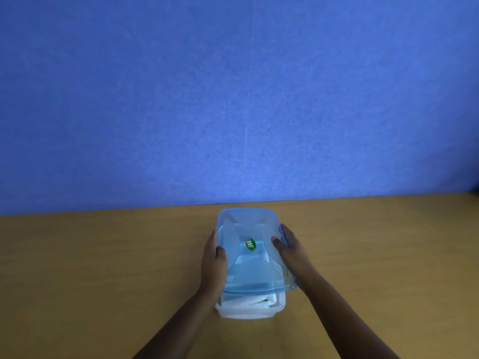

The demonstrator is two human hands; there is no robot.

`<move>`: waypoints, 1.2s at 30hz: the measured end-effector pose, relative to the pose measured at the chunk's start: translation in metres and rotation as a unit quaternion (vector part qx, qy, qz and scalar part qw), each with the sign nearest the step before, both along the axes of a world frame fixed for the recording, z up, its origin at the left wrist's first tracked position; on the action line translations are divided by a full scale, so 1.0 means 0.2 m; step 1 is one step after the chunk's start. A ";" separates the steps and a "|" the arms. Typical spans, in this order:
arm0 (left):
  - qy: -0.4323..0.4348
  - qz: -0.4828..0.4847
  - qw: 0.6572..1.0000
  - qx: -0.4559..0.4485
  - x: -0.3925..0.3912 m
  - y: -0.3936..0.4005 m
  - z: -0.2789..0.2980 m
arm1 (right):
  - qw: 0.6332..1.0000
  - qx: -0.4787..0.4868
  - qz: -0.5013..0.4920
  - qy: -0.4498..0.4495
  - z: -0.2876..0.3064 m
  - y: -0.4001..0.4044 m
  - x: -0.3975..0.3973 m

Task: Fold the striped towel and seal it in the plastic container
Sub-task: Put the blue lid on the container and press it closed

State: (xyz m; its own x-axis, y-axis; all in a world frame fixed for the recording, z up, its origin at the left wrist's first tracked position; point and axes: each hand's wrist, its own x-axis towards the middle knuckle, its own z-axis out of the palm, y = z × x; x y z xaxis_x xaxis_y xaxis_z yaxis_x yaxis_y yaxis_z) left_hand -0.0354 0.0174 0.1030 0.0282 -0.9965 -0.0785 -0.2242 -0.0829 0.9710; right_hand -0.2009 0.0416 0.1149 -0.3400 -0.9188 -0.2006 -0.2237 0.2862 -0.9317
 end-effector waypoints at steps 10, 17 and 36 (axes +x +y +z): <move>-0.017 -0.020 1.000 0.017 0.01 -0.06 -0.05 | 0.998 0.044 0.008 0.033 -0.06 -0.06 0.01; -0.024 -0.025 0.999 0.033 0.00 -0.07 -0.10 | 0.998 0.057 -0.013 0.035 -0.10 -0.05 0.01; -0.008 -0.027 1.000 0.015 0.03 -0.04 -0.16 | 0.998 0.048 -0.010 0.032 -0.13 0.00 0.03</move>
